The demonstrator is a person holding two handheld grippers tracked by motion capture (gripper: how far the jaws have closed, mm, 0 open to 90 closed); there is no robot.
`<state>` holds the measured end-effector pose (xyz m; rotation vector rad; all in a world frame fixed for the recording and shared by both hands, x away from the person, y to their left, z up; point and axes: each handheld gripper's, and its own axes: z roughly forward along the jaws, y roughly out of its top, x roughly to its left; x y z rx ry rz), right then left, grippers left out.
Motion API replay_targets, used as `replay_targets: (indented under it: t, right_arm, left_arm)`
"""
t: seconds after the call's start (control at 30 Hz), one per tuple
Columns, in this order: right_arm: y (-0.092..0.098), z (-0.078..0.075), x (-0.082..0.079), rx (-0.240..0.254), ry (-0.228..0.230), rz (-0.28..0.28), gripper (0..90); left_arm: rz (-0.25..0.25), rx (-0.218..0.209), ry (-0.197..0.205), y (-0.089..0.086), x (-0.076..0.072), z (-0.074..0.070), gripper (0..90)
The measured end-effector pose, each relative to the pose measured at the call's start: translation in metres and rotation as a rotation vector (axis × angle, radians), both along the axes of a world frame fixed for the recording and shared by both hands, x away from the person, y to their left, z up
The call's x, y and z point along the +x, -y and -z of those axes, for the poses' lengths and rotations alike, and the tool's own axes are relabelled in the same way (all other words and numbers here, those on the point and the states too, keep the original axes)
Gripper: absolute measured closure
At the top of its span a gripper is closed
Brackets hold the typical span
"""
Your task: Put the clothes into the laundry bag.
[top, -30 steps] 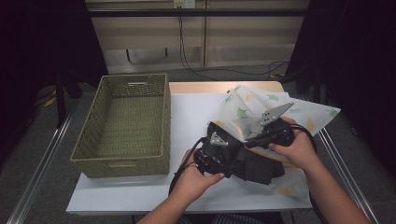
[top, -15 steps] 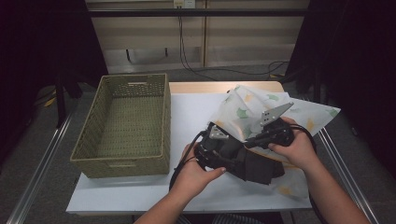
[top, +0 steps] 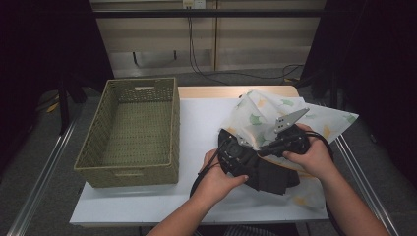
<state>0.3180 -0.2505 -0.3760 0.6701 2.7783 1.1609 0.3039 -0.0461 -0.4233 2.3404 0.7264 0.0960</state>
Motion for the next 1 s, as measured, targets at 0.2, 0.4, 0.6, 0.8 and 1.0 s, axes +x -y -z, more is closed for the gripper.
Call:
replay_targets:
  t: [0.2, 0.4, 0.6, 0.8, 1.0]
  right_arm:
    - [-0.001, 0.000, 0.000, -0.001, 0.002, -0.005, 90.0]
    - [0.000, 0.002, 0.000, 0.003, -0.004, -0.003, 90.0]
    - [-0.001, 0.002, 0.000, 0.006, -0.009, -0.009, 90.0]
    - [-0.002, 0.001, 0.000, 0.004, -0.011, -0.013, 90.0]
    - [-0.003, 0.002, -0.001, 0.002, -0.008, -0.014, 90.0]
  left_arm:
    - [0.047, -0.005, -0.066, 0.004, 0.002, 0.017, 18.9]
    - [0.044, -0.069, -0.084, 0.008, -0.002, 0.022, 25.8]
    - [0.075, -0.003, -0.075, 0.014, 0.004, 0.031, 34.6]
    - [0.033, 0.017, -0.038, 0.014, 0.005, 0.032, 78.3]
    - [-0.026, -0.044, 0.016, 0.013, 0.004, 0.028, 82.3]
